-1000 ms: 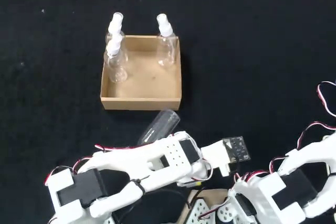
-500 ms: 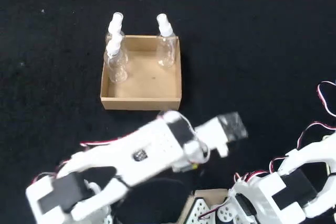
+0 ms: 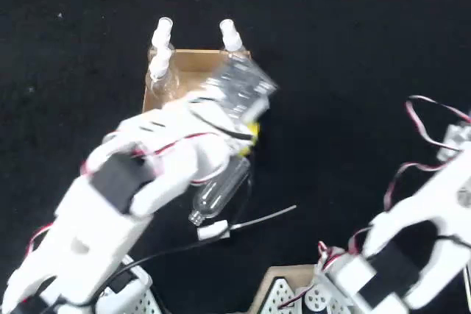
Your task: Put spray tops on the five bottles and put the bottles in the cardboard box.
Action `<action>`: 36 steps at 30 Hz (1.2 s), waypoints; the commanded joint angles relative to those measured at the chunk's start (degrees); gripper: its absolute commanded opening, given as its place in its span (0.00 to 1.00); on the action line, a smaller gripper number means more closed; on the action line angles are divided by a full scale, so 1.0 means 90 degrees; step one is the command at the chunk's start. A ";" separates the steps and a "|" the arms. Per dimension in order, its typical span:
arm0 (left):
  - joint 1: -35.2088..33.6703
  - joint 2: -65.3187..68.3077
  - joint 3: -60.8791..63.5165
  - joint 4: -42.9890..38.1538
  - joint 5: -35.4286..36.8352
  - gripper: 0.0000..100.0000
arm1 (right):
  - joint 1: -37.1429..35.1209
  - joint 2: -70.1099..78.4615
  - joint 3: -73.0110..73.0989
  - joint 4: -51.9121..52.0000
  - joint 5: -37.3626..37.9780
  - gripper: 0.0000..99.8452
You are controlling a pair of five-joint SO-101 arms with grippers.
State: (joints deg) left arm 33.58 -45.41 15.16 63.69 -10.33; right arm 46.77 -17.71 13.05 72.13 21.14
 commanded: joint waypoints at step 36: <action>-0.1802 -0.1778 0.2691 -0.6701 0.3878 0.07 | -0.8342 -0.7604 0.7223 -0.5079 -0.2188 0.01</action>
State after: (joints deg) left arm 17.76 -60.09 39.16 8.04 23.69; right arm -27.34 -83.65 76.79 30.73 1.36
